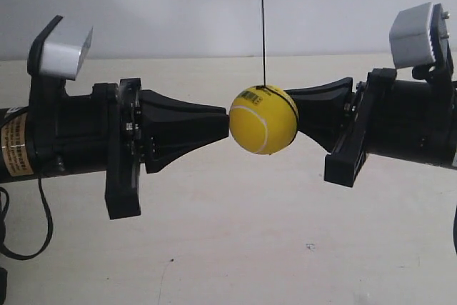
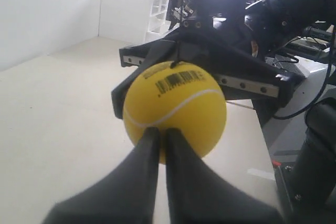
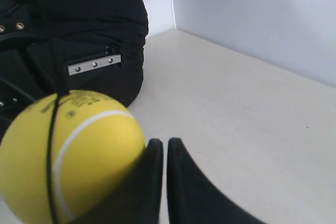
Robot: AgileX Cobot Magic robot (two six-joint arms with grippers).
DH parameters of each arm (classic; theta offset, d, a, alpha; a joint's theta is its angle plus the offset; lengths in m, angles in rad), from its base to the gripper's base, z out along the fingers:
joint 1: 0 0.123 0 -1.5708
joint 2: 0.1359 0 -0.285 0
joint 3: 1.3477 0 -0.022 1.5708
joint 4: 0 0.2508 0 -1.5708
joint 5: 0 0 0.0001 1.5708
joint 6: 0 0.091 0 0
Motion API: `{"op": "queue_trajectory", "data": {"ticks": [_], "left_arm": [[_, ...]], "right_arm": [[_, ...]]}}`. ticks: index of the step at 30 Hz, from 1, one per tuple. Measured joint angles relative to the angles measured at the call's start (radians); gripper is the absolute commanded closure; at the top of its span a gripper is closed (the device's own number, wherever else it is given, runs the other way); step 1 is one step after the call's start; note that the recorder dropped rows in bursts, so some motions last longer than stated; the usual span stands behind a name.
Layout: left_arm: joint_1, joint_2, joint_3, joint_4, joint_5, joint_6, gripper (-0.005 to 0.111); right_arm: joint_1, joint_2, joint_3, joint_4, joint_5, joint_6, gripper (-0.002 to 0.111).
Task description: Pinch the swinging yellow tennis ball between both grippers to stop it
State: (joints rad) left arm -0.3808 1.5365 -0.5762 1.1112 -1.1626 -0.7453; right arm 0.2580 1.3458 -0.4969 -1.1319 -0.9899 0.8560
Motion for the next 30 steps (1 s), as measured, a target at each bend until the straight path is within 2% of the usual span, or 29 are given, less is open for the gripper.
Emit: {"op": "queue_trajectory", "data": {"ticks": [7,13,30], "left_arm": [[0.002,-0.003,0.0,-0.035,0.091,0.0,0.102],[0.002,-0.015,0.0,-0.018,0.116,-0.016,0.102],[0.002,-0.162,0.06,-0.011,0.333,-0.02,0.102]], "right_arm": [[0.0,0.0,0.0,-0.002,0.012,0.016,0.108],[0.0,0.0,0.0,-0.016,0.03,0.018,0.108],[0.0,0.0,0.0,0.021,0.133,0.018,0.108]]}}
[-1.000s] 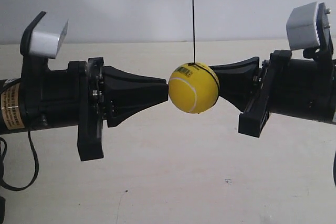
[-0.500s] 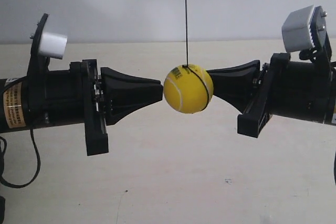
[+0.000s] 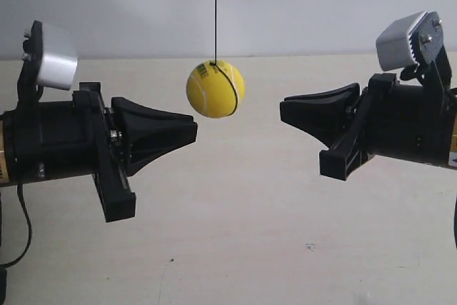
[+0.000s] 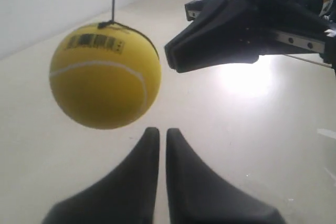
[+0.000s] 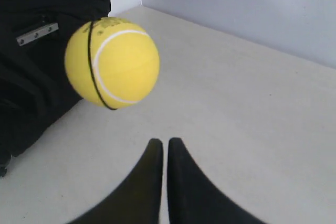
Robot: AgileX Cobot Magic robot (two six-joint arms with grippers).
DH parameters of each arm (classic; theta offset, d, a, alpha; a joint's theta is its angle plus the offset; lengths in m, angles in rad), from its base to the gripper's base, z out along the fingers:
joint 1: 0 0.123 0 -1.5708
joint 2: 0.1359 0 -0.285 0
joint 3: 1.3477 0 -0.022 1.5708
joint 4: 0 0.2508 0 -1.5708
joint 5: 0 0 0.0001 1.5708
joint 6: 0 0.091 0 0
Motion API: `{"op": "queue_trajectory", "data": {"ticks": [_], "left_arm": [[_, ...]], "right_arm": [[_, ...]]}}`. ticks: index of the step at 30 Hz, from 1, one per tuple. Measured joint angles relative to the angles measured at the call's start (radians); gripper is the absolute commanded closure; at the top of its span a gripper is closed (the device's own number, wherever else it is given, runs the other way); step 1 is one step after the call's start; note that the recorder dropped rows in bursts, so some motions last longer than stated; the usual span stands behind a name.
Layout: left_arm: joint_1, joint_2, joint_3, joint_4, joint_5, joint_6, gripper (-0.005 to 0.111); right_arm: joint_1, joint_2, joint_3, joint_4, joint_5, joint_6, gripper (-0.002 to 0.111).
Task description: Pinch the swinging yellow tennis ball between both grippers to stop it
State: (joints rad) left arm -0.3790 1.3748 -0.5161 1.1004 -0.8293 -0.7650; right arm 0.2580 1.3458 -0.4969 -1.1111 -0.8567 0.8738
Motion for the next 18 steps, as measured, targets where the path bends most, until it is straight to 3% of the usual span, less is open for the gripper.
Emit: {"op": "queue_trajectory", "data": {"ticks": [9,18], "left_arm": [[0.0,0.0,0.0,-0.15,0.002,0.066,0.102],[0.0,0.023,0.0,-0.153,-0.153,0.066,0.102]], "right_arm": [[0.0,0.0,0.0,-0.017,-0.073,0.0,0.108],[0.002,0.0,0.0,-0.021,-0.108,0.002,0.108]]}}
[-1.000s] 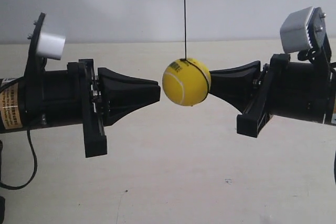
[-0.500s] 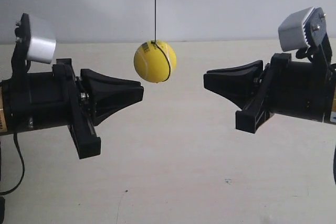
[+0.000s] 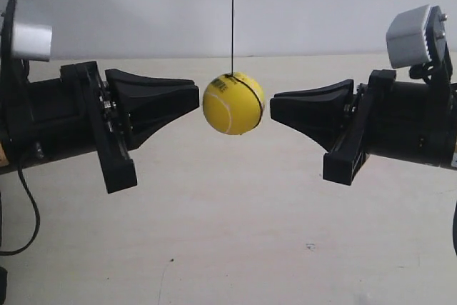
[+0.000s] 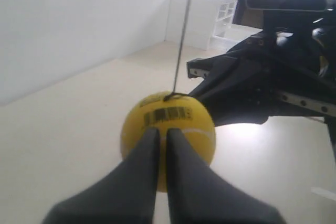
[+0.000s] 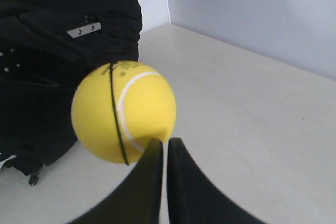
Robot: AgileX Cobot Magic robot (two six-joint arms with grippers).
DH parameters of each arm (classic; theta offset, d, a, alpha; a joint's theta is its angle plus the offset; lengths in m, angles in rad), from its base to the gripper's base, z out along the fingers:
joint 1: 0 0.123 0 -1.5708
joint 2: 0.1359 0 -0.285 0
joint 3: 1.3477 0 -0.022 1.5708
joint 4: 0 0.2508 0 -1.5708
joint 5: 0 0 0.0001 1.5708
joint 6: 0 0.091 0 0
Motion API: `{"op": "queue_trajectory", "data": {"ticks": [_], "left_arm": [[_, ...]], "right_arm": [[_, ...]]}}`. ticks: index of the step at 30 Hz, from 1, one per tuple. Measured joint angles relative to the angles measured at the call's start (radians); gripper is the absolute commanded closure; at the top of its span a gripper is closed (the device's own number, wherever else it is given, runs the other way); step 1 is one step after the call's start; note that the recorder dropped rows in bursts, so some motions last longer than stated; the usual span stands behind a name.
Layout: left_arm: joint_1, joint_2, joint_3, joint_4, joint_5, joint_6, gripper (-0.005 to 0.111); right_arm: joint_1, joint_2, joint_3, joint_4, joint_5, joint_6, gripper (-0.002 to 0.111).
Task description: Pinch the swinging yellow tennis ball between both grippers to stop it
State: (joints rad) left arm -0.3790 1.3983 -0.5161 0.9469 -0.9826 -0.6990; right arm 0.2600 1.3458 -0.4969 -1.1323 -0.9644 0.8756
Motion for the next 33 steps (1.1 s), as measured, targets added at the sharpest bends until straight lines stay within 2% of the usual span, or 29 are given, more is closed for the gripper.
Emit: {"op": "queue_trajectory", "data": {"ticks": [6,33], "left_arm": [[0.0,0.078,0.0,0.01,-0.094,-0.005,0.102],[0.0,0.121,0.0,0.019,-0.079,0.012,0.102]], "right_arm": [[0.038,0.0,0.0,-0.006,-0.006,0.0,0.108],[0.04,0.0,0.0,-0.007,0.009,-0.015,0.108]]}}
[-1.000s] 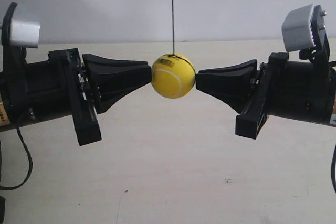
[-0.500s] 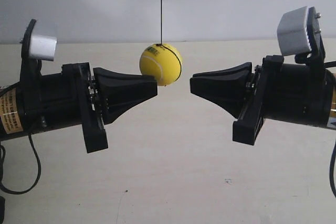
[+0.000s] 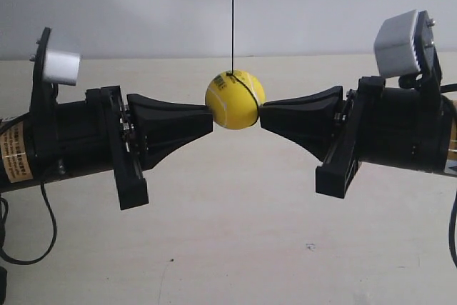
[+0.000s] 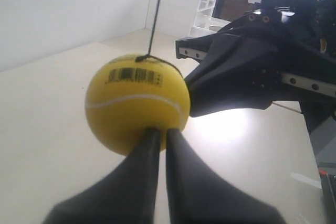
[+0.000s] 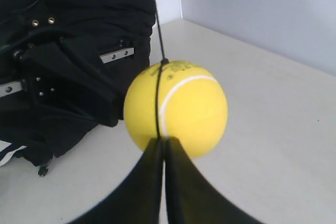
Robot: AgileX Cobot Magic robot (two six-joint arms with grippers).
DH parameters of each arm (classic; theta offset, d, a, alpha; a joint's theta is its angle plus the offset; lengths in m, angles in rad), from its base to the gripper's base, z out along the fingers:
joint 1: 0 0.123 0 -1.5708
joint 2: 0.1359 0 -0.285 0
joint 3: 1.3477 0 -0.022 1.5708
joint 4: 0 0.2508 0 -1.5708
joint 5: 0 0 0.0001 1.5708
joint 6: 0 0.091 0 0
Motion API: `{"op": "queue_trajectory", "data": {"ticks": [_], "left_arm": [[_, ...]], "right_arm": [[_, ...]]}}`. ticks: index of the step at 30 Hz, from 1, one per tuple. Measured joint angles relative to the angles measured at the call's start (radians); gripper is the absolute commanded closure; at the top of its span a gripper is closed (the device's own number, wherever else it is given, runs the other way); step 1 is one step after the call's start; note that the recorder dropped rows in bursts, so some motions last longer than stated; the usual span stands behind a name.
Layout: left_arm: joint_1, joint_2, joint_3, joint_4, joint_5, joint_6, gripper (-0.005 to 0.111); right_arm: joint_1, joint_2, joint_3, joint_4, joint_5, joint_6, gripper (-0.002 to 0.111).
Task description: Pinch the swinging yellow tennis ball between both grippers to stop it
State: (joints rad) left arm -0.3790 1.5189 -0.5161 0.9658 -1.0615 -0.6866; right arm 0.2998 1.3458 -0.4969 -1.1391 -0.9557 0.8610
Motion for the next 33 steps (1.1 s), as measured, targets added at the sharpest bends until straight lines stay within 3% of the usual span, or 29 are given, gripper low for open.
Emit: {"op": "queue_trajectory", "data": {"ticks": [7,13,33], "left_arm": [[0.0,-0.022,0.0,-0.006,0.024,0.033,0.102],[0.0,-0.067,0.0,-0.006,0.139,0.037,0.102],[0.0,-0.072,0.0,0.0,0.051,-0.01,0.102]], "right_arm": [[0.0,0.0,0.0,0.006,0.051,-0.015,0.108],[0.0,0.0,0.0,0.017,0.059,-0.021,0.108],[0.0,0.0,0.0,0.013,-0.001,0.011,0.108]]}}
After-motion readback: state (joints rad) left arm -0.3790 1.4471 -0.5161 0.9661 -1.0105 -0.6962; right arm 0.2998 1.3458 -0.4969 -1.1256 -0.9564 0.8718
